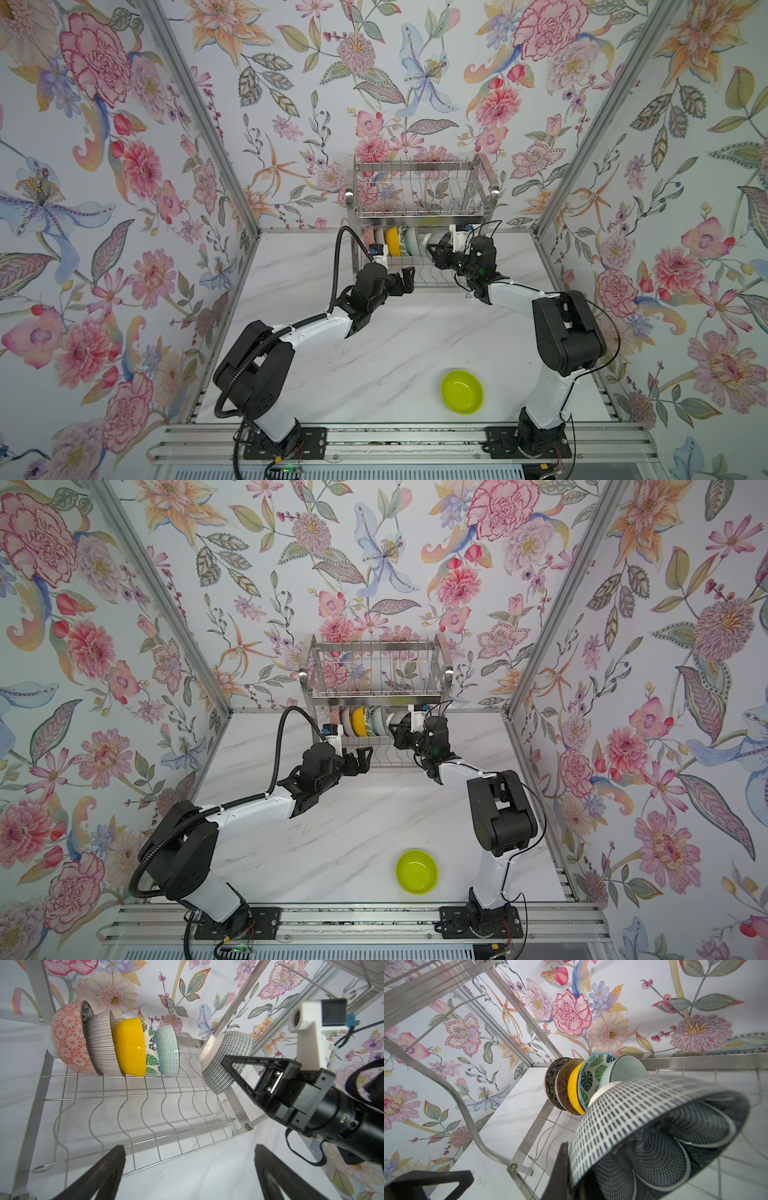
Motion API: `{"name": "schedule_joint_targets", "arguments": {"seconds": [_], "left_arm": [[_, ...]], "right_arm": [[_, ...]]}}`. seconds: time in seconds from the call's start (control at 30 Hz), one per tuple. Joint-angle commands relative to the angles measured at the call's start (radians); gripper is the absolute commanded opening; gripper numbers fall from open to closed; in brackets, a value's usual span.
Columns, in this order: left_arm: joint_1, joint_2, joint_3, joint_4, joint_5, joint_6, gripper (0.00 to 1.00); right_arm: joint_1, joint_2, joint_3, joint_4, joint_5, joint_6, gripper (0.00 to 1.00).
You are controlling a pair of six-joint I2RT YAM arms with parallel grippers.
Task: Load bowls into a dish rack
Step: Place the bowl in the dish rack.
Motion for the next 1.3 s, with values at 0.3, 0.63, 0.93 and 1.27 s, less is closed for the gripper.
{"name": "schedule_joint_targets", "arguments": {"seconds": [0.3,0.63,0.93,1.27], "left_arm": [[0.008,0.079,-0.030,0.213,0.089,-0.058,0.99],[0.010,0.062,-0.019,0.174,0.068,-0.021,0.99],[0.015,0.059,-0.010,0.162,0.073,-0.021,0.99],[0.025,0.060,-0.005,0.157,0.083,-0.029,0.99]], "right_arm": [[-0.023,0.146,0.154,0.130,-0.079,-0.019,0.00],[-0.046,0.253,0.264,0.175,-0.105,0.047,0.00],[-0.068,0.342,0.316,0.280,-0.144,0.158,0.00],[-0.070,0.388,0.305,0.369,-0.074,0.243,0.00]]}}
